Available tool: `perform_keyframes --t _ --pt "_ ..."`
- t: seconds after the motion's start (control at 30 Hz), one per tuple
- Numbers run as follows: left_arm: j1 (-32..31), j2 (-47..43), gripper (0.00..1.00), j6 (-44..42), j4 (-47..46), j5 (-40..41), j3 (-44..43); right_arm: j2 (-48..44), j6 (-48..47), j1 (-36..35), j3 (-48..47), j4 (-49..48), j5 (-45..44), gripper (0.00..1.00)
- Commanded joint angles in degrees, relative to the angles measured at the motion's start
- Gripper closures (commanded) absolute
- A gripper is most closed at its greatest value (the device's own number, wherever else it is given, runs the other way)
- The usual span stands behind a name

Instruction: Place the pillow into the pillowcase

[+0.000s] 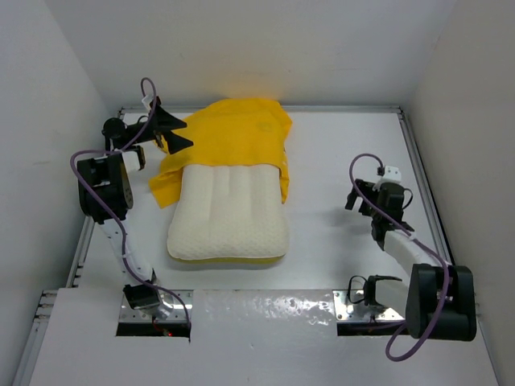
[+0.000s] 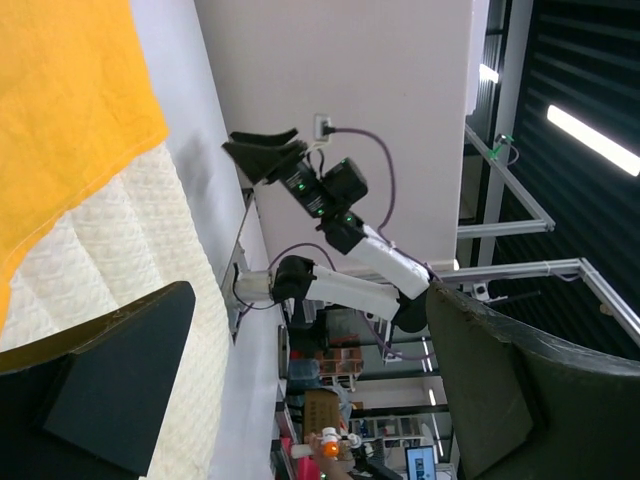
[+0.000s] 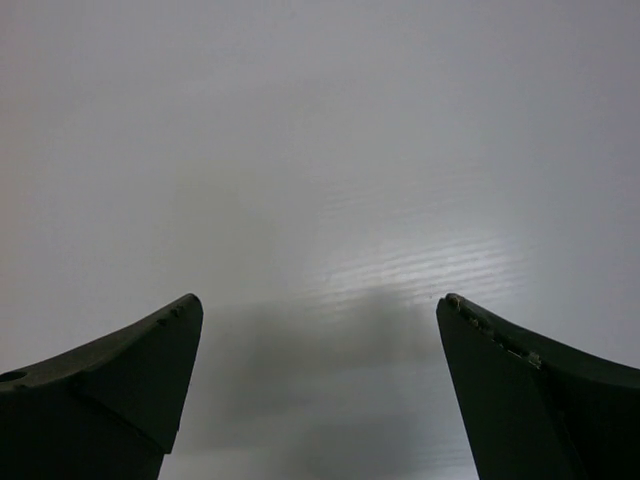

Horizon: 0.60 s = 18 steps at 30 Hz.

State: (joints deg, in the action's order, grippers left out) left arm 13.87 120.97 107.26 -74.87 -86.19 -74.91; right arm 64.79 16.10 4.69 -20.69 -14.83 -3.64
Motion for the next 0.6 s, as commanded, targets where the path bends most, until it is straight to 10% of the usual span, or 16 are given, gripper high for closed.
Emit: perform_keyframes --t 0.0,0.37,0.57 --pt "0.3 -0.7 0.01 0.5 -33.2 -7.2 -2.1 0.1 0.3 -0.1 4.3 -14.9 7.8 0.01" --pt "0.2 -1.4 0.00 1.5 -33.1 -7.3 -2.2 18.7 0.2 -0.5 28.4 -68.3 3.4 0.01" --pt "0.3 -2.0 0.00 1.6 -33.1 -7.3 -2.4 16.0 -1.9 -0.6 23.2 -54.8 6.0 0.01"
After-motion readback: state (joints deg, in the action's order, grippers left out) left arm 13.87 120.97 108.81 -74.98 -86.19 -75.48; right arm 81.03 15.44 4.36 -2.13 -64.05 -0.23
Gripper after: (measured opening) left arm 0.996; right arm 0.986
